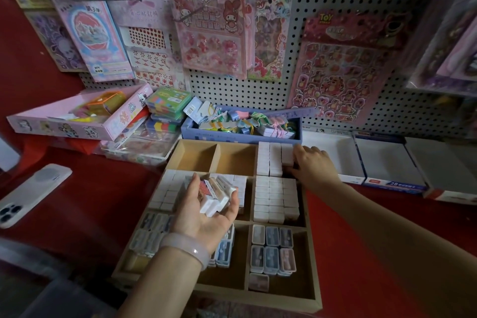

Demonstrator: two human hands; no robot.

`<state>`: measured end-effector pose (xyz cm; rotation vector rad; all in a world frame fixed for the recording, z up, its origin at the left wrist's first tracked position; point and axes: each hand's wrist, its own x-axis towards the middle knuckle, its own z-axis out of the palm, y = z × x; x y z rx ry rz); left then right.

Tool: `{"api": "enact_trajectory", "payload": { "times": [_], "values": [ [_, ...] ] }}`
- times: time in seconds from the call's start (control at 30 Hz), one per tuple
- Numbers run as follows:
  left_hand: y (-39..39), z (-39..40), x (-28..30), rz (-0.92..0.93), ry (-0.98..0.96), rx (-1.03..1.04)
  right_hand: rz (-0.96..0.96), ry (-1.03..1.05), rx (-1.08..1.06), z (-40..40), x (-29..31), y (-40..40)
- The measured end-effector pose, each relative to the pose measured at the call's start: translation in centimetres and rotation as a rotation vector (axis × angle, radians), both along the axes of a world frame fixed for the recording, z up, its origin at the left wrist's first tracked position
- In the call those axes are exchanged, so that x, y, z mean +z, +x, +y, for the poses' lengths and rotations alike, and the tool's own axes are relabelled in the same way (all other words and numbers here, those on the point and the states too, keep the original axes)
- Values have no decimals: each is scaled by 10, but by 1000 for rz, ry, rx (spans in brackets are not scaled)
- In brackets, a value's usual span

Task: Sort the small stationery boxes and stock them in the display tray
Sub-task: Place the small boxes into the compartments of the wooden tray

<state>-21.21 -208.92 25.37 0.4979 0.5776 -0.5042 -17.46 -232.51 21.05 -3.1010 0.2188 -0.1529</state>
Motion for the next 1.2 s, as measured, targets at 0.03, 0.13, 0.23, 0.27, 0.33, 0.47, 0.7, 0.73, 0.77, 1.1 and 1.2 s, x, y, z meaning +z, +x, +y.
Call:
{"api": "enact_trajectory", "payload": {
  "times": [0.03,0.13,0.23,0.27,0.33,0.47,0.7,0.73,0.77,1.1,1.2],
  "values": [
    [-1,1,0,-3,-5,-6,1,71,-13,-3,0,0],
    [-1,4,1,-11,-7,-2,-2,256,-59,-11,4,-2],
    [-2,5,2,-9,-2,6,132,187,-72,-13,7,-3],
    [-3,5,2,-9,-1,5,175,156,-72,-11,7,-2],
    [-3,6,2,-9,1,1,221,110,-68,-7,2,2],
    [-2,8,1,-3,-8,4,287,24,-104,3,-6,8],
    [-4,7,-1,-26,-16,-21,281,60,-91,-2,-2,9],
    [-5,8,-1,-25,-19,-20,263,82,-91,-2,-1,10],
    [-5,10,0,-21,-26,-18,238,97,-87,-2,1,9],
    [-8,13,4,-50,-45,-14,-41,246,84,5,38,-9],
    [-11,11,5,-73,-58,-27,-130,483,382,40,55,-25]
  ]
}}
